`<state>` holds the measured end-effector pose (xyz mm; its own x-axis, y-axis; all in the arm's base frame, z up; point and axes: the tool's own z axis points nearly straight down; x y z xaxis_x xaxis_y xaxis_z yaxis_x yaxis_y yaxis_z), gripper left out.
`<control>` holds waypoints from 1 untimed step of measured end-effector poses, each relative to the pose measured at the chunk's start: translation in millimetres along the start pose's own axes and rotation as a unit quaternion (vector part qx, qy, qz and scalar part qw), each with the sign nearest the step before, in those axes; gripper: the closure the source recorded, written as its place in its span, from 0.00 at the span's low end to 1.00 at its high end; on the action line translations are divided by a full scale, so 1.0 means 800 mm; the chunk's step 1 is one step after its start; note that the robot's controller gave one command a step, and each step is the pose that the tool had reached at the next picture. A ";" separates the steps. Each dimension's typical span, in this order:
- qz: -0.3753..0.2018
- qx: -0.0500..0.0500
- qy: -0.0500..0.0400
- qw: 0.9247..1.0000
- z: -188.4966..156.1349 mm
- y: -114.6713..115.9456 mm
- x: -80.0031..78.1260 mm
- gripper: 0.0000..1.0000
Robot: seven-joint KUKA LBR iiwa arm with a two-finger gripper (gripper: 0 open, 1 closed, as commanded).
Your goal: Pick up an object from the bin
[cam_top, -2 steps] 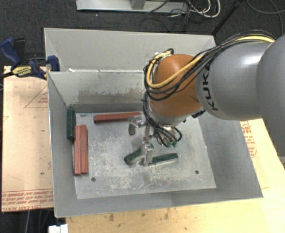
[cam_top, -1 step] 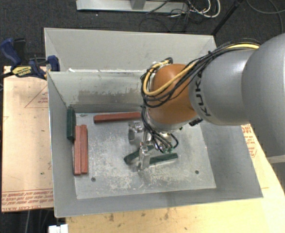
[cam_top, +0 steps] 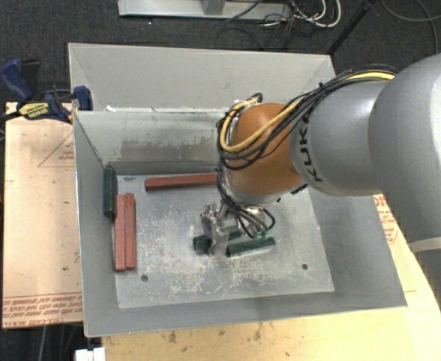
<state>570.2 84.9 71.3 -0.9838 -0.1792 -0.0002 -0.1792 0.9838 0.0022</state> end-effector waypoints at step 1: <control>0.000 0.000 0.000 1.000 0.000 0.000 0.000 1.00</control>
Offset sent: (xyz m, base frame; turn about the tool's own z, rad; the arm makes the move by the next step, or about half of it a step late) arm 0.0000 -0.0001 0.0597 0.0000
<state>570.2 84.9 71.3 -0.9838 -0.1790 -0.0004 -0.1790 0.9838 0.0023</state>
